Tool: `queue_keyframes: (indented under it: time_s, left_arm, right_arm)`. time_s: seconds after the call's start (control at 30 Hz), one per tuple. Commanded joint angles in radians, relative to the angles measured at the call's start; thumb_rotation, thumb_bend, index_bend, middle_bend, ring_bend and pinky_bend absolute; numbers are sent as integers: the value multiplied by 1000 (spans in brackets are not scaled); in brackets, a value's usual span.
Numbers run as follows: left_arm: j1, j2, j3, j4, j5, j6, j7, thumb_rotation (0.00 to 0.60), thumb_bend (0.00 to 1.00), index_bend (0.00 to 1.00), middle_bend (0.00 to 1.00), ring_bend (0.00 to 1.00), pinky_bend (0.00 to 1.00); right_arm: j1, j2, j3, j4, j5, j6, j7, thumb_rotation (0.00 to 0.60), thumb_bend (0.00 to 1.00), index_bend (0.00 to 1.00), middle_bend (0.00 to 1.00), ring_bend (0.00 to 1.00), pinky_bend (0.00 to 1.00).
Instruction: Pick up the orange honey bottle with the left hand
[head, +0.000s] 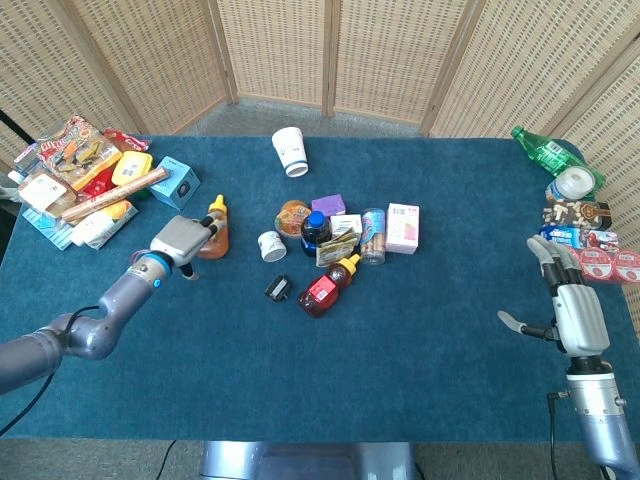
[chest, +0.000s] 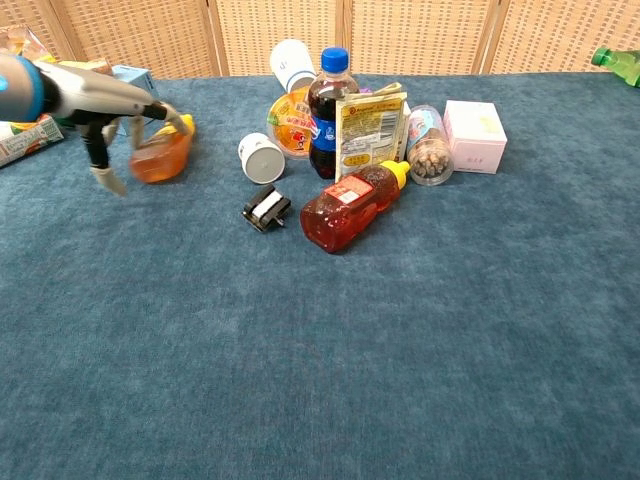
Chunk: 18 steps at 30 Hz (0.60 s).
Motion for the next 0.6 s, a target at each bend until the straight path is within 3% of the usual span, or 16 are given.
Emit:
queue_keyframes:
  time_s: [0.03,0.33,0.37,0.5,0.6]
  left_arm:
    - [18,58,21,-64,8,2,-20,600,169,139,84,453,504]
    - [50,164,6,-178,90,68,-80,600,170,169,129,472,508]
    - [53,163,0,-170,108,85,-84,600,169,168,110,432,490]
    - [41,138,-16,-121,129,97,-86,600,170,140,0,51,315]
    - [12,98,-28,-65,108,74,-71,600,169,103,0,0,199]
  right_arm:
    - [0,0,0,0,0,0,-1,600,0,0,0,0,0]
    - [0,-1,-1,-1,-3,0,-5,600,0,0,0,0,0]
    - [0,-1,-2,-2,-4,0,-6,600,0,0,0,0,0]
    - [1,-1,-3,-3,-5,-3,-9,600,0,0,0,0,0]
    - [0,0,-3,-4,-3,-4,-8,600,0,0,0,0,0]
